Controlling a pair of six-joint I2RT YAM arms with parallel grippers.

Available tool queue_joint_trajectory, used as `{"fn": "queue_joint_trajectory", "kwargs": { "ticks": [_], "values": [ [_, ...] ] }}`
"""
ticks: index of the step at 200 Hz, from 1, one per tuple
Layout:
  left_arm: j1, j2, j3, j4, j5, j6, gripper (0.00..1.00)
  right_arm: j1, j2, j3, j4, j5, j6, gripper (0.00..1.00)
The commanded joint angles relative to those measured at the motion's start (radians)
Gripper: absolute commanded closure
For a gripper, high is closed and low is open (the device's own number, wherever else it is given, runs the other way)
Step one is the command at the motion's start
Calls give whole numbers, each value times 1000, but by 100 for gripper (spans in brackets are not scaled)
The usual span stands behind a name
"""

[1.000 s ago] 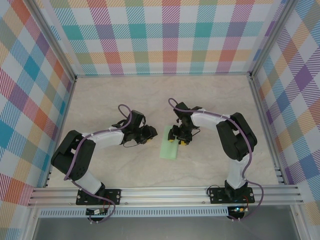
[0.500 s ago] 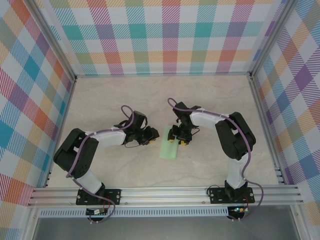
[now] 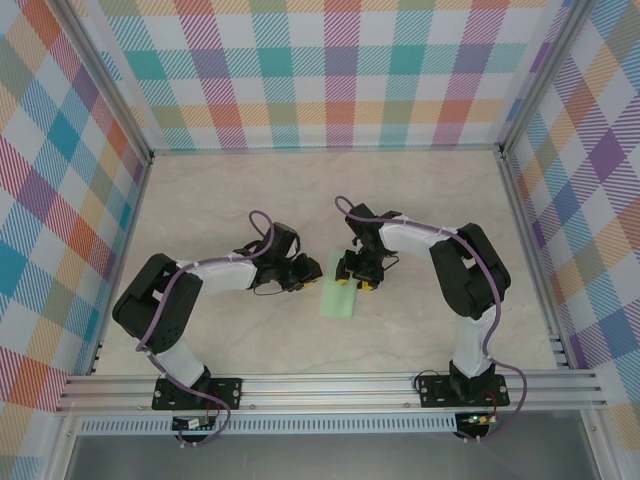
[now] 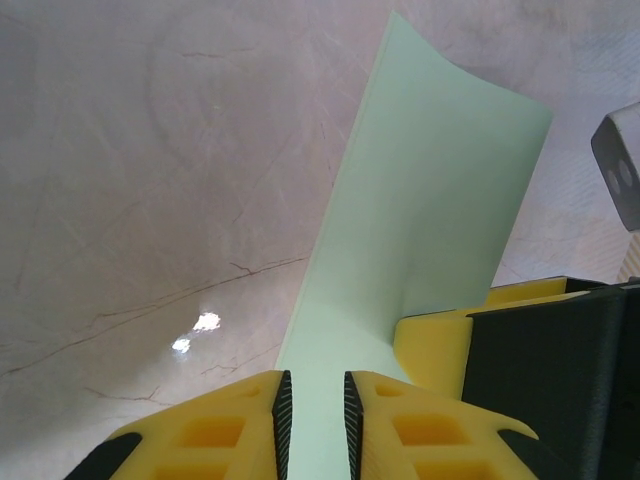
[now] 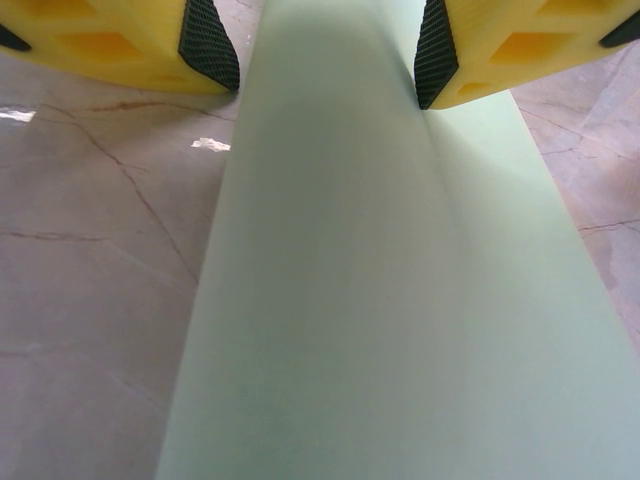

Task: Fold a paper plane with a square sheet of paper (pick it up from the middle)
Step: Hold the square sheet of paper at the center of the table.

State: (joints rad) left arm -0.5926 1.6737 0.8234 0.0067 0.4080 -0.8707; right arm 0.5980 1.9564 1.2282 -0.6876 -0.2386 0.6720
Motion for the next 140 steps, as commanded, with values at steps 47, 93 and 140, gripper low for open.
{"fn": "queue_joint_trajectory", "kwargs": {
  "ticks": [47,93,140],
  "values": [
    [-24,39,34,21,68,18,79,26,222,-78,101,126,-20,43],
    [-34,66,40,38,101,21,84,26,230,-78,101,127,-22,43],
    [-45,92,57,43,119,27,88,26,241,-73,98,125,-18,43]
  ]
}}
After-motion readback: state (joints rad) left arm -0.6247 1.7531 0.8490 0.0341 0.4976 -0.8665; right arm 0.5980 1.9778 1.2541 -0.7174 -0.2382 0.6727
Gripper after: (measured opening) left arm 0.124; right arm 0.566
